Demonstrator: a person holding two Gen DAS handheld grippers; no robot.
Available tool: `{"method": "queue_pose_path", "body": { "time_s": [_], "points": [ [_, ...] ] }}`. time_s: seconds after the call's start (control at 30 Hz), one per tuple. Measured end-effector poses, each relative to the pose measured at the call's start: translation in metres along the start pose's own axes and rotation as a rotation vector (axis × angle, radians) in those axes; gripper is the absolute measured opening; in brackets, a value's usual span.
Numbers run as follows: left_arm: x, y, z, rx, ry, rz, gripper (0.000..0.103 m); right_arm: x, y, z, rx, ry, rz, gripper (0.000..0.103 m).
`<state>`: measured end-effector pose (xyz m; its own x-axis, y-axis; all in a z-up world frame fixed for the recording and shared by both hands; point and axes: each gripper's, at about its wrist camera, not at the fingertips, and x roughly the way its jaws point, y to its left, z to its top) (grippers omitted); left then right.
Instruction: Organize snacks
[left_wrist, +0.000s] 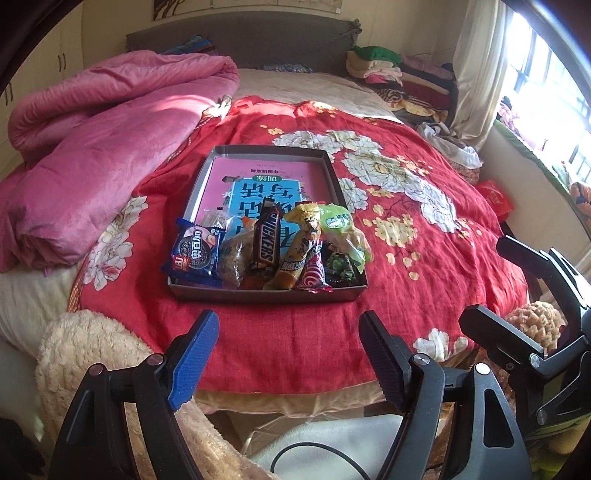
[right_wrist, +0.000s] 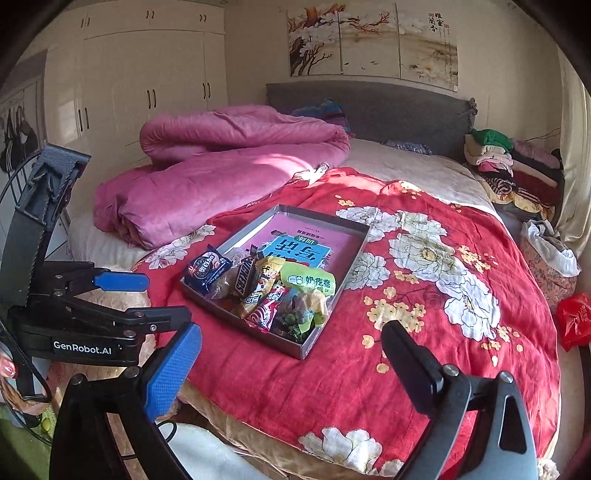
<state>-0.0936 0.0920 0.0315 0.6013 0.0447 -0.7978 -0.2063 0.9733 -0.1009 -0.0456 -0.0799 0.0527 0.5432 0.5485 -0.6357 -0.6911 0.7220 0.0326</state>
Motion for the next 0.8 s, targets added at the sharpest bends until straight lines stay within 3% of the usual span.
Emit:
{"method": "queue_pose_path", "body": {
  "time_s": [0.8],
  "points": [
    [-0.0041, -0.0011, 0.0018, 0.01, -0.011, 0.01, 0.079, 0.003, -0.0018, -0.0015, 0.019, 0.022, -0.001, 0.099]
  ]
}}
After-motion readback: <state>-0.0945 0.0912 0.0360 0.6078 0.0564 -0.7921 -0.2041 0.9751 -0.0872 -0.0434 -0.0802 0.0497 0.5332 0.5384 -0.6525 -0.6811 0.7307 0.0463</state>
